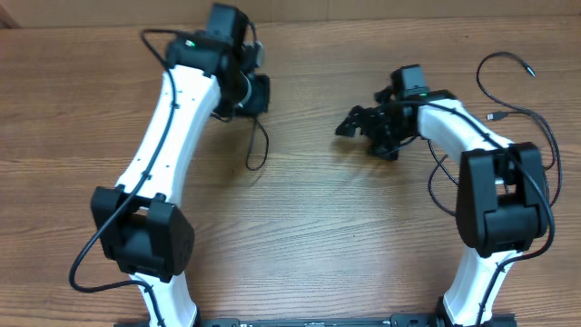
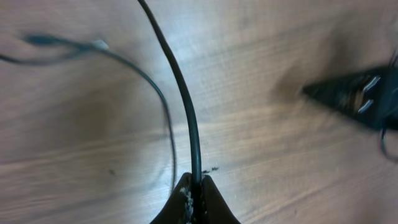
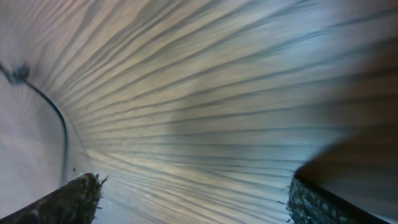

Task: Untangle cables
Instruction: 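Move the right gripper left to the cable beside the left gripper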

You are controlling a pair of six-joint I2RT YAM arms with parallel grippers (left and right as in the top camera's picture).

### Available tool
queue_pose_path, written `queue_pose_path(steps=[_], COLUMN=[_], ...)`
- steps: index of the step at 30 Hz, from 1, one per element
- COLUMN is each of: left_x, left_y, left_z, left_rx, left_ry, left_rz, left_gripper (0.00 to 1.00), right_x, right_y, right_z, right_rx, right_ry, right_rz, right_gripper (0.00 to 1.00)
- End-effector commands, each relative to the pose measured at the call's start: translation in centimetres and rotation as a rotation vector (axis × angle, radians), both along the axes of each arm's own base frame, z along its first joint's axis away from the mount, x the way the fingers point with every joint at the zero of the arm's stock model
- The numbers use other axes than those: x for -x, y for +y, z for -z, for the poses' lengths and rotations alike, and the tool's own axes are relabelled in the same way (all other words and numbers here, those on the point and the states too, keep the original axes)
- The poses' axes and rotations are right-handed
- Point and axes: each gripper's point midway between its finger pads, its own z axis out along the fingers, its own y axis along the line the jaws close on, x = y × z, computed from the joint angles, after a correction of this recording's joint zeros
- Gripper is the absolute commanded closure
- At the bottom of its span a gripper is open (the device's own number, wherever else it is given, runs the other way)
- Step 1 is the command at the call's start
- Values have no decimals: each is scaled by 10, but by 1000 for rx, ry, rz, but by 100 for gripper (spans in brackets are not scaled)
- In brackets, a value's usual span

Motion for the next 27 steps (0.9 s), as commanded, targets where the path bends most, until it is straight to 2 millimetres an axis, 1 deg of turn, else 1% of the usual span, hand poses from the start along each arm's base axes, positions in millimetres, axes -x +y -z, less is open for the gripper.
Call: queue_pose_path(steps=[1, 4, 6, 11, 13, 15, 16, 17, 18, 20, 21, 23, 25, 26, 27], left_x=[24, 38, 48, 70, 75, 79, 79, 79, 78, 73, 70, 64, 63, 61, 59], left_y=[-34, -52, -58, -67, -68, -70, -70, -71, -71, -71, -71, -70, -74, -76, -77], left_z=[25, 39, 51, 72, 78, 82, 82, 81, 80, 76, 73, 64, 56, 49, 44], left_rx=[10, -21, -77, -133, -137, -137, -137, -136, -134, -129, -126, -115, -96, -86, -83], left_ry=[37, 45, 49, 85, 94, 103, 103, 100, 97, 85, 76, 61, 54, 44, 35], left_rz=[144, 219, 249, 298, 309, 317, 318, 317, 317, 310, 306, 298, 313, 318, 317], left_gripper=[96, 96, 96, 96, 96, 89, 80, 75, 74, 60, 53, 52, 49, 42, 33], right_x=[7, 7, 8, 8, 8, 8, 8, 8, 8, 8, 8, 8, 8, 7, 7], right_y=[-12, -20, -23, -24, -25, -26, -26, -26, -26, -26, -26, -26, -26, -26, -26], right_z=[10, 11, 11, 11, 12, 13, 13, 13, 13, 13, 13, 13, 13, 13, 13], right_rx=[-15, -6, -6, -5, 1, 13, 13, 13, 13, 13, 13, 13, 13, 13, 12], right_ry=[46, 50, 55, 57, 57, 56, 57, 57, 57, 57, 57, 56, 56, 57, 55], right_rz=[16, 27, 32, 33, 35, 37, 37, 37, 37, 37, 37, 37, 38, 41, 41], right_gripper=[0, 0, 0, 0, 0, 0, 0, 0, 0, 0, 0, 0, 0, 0, 0])
